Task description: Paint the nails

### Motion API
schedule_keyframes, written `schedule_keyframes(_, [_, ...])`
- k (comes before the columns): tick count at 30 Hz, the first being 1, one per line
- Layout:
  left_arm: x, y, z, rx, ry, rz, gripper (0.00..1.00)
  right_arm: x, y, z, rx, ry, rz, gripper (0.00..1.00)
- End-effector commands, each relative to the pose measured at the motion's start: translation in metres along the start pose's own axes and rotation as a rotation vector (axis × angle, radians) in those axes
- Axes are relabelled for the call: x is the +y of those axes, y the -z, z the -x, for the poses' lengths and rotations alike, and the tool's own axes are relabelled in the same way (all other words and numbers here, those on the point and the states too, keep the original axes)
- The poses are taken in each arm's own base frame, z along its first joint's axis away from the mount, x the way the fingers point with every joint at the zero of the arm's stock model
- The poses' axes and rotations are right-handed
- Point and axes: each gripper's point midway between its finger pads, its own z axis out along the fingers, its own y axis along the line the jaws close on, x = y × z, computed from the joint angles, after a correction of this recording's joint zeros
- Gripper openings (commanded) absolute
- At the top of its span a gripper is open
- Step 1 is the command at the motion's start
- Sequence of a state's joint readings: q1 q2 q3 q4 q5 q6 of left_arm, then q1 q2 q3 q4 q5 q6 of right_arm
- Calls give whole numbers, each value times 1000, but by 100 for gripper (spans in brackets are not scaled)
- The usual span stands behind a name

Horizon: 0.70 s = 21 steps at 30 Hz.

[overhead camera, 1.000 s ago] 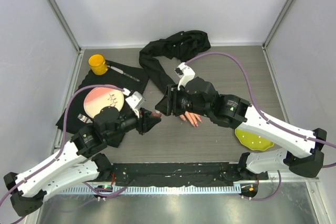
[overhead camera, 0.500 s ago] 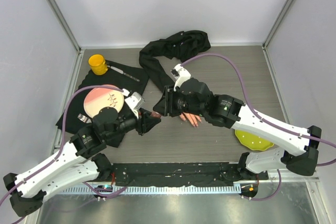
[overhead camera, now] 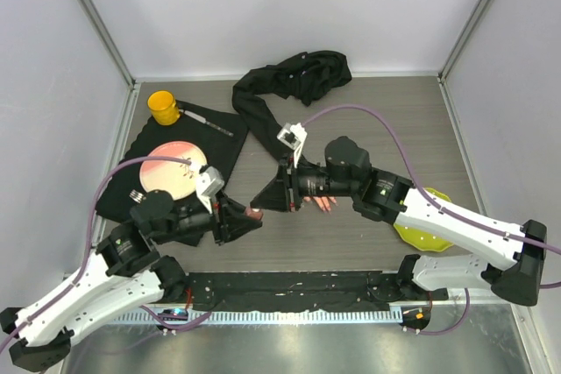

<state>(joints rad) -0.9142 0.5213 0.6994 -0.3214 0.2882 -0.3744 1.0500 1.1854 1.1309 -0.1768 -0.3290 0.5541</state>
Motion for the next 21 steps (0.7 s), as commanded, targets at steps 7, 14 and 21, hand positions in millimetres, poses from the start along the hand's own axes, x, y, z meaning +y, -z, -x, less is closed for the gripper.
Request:
schedule_keyframes(7, [-100,47,77,-206,87,-421,0,109,38,-14,21,419,733,1])
schedule_keyframes(14, [-87,52,84,-264,54,-336,0,83,19,19,-58,361,476,32])
schedule_keyframes(21, [-10,39,78,-261,-86,74,0,-31,36,69,-263,22,-325,78])
